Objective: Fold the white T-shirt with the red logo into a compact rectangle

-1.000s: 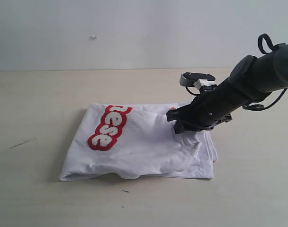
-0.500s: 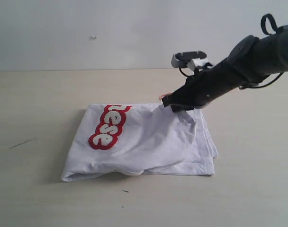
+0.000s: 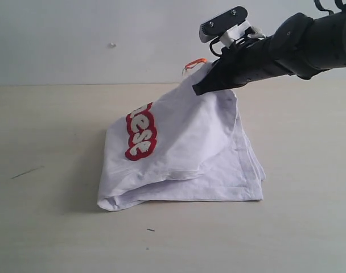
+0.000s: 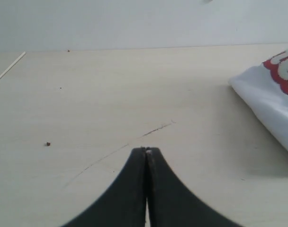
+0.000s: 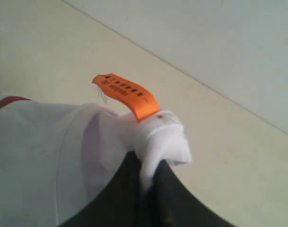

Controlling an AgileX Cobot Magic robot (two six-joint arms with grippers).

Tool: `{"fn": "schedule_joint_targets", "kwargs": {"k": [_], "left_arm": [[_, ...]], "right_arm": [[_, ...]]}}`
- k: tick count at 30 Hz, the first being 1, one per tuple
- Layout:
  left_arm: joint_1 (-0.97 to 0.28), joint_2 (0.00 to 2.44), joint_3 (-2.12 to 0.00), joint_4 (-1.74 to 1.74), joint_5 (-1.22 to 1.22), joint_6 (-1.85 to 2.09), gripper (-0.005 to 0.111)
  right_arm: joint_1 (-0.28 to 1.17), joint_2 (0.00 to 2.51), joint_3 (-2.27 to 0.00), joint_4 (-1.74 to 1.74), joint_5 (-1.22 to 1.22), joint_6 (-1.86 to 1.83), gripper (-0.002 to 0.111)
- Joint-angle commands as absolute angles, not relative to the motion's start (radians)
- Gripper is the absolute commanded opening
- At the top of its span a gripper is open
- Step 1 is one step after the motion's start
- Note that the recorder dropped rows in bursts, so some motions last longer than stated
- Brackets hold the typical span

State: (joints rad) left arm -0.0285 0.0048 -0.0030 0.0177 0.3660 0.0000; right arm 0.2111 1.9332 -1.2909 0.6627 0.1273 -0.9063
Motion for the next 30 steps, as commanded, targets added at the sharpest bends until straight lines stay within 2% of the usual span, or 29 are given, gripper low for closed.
{"fn": "schedule_joint_targets", "kwargs": {"k": [1,6,11,16,23,30], "left_arm": [[-0.028,0.000,0.000,0.011,0.356,0.000,0.000],[-0.028,0.000,0.000,0.011,0.356,0.000,0.000],[-0.028,0.000,0.000,0.011,0.356,0.000,0.000],[-0.028,0.000,0.000,0.011,0.356,0.000,0.000],[-0.028,0.000,0.000,0.011,0.356,0.000,0.000],[-0.028,0.000,0.000,0.011,0.356,0.000,0.000]], "right_arm": [[0.209,1.967,-1.299,0.600,0.121,-0.914,0.012],[0.209,1.980,-1.299,0.594,0.118,-0.856,0.036],[0.209,1.980,-1.299,0.591,0.128,-0.797,0.051],[0.183,1.980,-1.299,0.591,0.220,-0.642,0.053],[0.050,2.004,-1.316,0.581,0.543,-0.492,0.053],[0.039,2.078,-1.316,0.549,0.576,-0.492,0.053]]}}
